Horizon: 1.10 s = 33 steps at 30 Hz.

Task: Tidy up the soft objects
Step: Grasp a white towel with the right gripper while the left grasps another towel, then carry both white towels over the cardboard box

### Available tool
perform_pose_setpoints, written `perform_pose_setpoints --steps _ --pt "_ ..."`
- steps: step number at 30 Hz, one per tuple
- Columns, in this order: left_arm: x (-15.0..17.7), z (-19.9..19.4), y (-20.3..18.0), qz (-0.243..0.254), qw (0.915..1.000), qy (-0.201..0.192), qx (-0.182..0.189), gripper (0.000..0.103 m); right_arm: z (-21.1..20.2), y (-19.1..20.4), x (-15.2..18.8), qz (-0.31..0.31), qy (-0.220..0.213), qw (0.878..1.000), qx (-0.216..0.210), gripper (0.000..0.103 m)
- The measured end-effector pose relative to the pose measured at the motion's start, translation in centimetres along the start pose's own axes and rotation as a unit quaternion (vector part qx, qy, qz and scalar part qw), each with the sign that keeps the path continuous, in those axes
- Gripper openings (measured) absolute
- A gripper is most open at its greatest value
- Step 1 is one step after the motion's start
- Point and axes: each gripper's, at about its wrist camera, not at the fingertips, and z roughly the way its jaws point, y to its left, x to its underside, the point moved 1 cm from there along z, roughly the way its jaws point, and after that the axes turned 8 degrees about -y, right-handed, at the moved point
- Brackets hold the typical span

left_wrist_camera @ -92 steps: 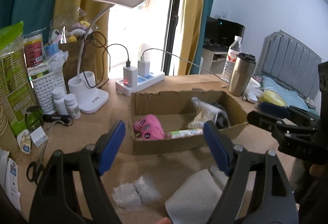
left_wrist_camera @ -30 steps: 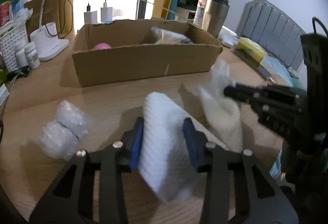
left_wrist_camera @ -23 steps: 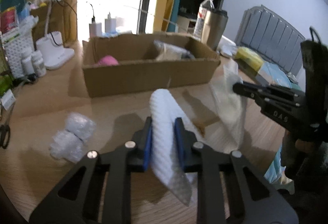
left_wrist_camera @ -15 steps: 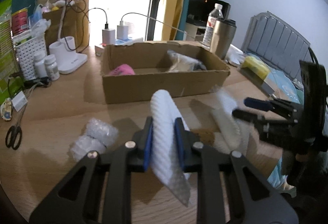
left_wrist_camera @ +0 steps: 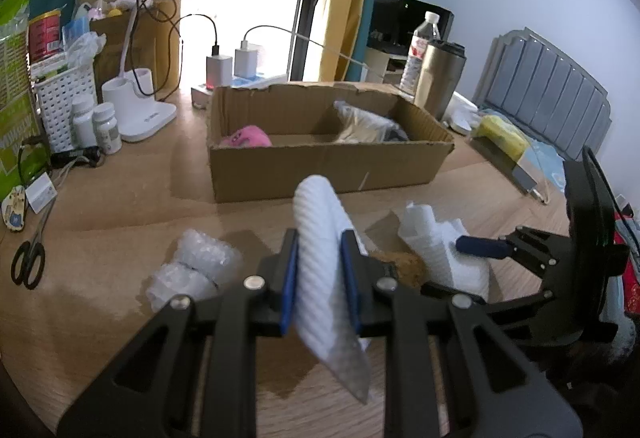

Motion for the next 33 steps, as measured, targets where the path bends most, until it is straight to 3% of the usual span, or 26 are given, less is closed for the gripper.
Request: perform_pose_setpoints --steps 2,4,6,10,33 --pt "-0.1 -0.1 -0.1 0.002 1.0000 -0.002 0.001 0.021 -0.2 0.1 0.0 -0.005 -0.004 1.000 -0.007 0.053" --pt "-0.2 -0.2 -0.2 0.004 1.0000 -0.004 0.001 0.021 -0.3 0.0 -0.1 -0.005 -0.004 1.000 -0.005 0.021" --pt "-0.4 -0.4 -0.3 0.004 1.0000 -0.007 0.001 0.021 -0.2 -0.2 -0.2 -0.002 -0.002 1.000 -0.006 0.014" --pt "-1.0 -0.6 -0.4 0.009 0.9999 -0.013 0.000 0.021 -0.4 -0.6 -0.4 0.004 -0.003 1.000 -0.010 0.011" --pt "-5.9 -0.3 -0.8 0.030 0.9982 -0.051 0.000 0.021 -3.4 -3.5 -7.0 0.006 -0.099 0.995 -0.010 0.011"
